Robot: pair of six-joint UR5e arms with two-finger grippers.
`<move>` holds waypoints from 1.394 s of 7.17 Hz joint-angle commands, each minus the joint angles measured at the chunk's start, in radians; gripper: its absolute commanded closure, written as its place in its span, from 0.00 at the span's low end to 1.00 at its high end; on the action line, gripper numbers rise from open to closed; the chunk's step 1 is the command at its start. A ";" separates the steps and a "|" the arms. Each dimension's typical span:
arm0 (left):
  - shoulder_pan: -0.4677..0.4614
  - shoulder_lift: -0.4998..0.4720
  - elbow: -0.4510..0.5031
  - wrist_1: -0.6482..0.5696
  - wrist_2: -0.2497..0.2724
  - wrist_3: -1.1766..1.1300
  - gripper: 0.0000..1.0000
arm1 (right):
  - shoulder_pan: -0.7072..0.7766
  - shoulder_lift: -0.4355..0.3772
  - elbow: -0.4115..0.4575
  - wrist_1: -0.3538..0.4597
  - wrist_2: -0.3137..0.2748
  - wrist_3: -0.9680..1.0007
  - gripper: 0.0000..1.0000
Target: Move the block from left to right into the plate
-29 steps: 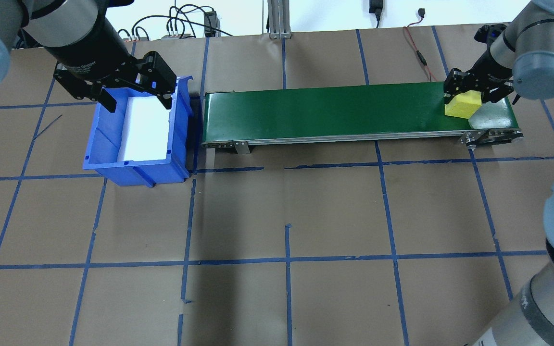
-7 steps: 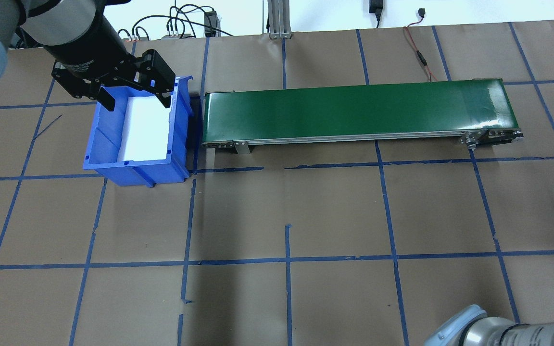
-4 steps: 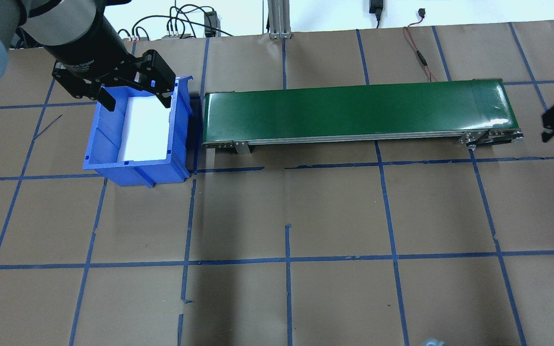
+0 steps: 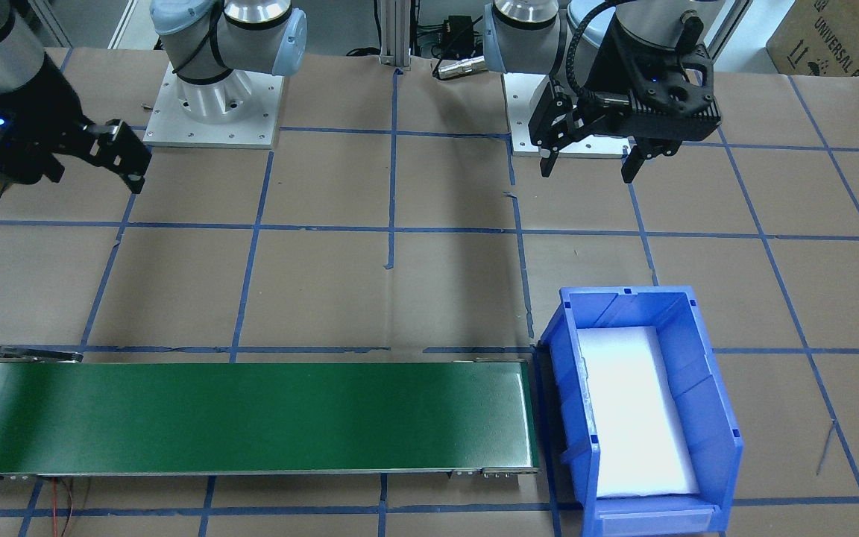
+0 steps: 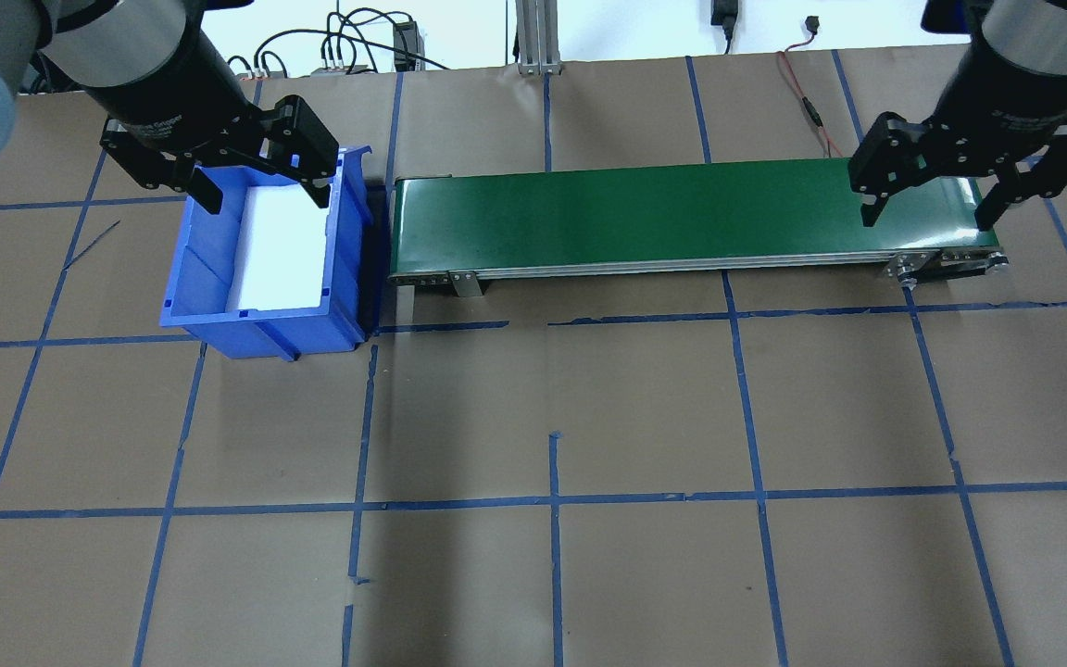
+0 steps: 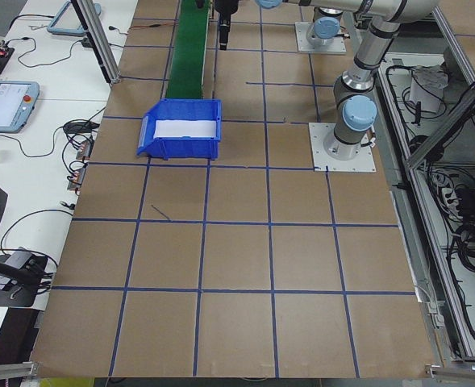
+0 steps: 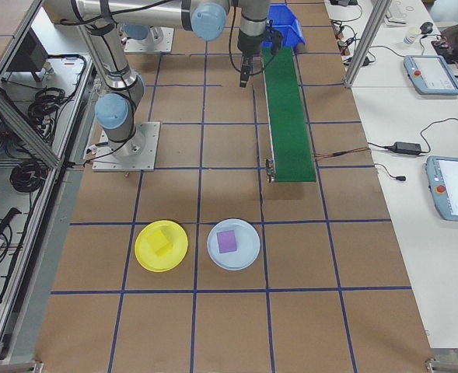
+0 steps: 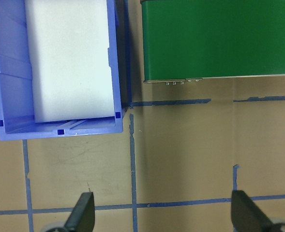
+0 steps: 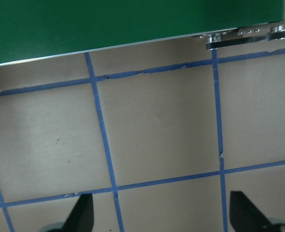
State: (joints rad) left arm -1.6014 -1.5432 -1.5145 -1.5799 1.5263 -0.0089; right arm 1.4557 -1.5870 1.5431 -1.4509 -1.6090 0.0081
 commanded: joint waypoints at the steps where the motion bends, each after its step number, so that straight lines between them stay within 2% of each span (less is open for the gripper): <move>1: 0.000 0.000 -0.001 0.000 0.002 0.000 0.00 | 0.122 0.030 -0.063 0.009 0.003 0.105 0.00; 4: 0.000 0.000 -0.003 0.000 0.002 0.003 0.00 | 0.129 0.078 -0.086 -0.055 0.043 0.083 0.00; 5: 0.000 0.000 -0.003 0.000 0.002 0.001 0.00 | 0.129 0.076 -0.086 -0.057 0.046 0.078 0.00; 7: 0.000 0.002 -0.001 0.000 0.003 0.003 0.00 | 0.126 0.076 -0.081 -0.060 0.090 0.078 0.00; 10: -0.002 0.006 0.004 -0.009 0.009 0.001 0.00 | 0.127 0.076 -0.080 -0.068 0.086 0.078 0.00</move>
State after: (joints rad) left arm -1.6027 -1.5385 -1.5140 -1.5834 1.5339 -0.0075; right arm 1.5830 -1.5110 1.4619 -1.5168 -1.5228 0.0860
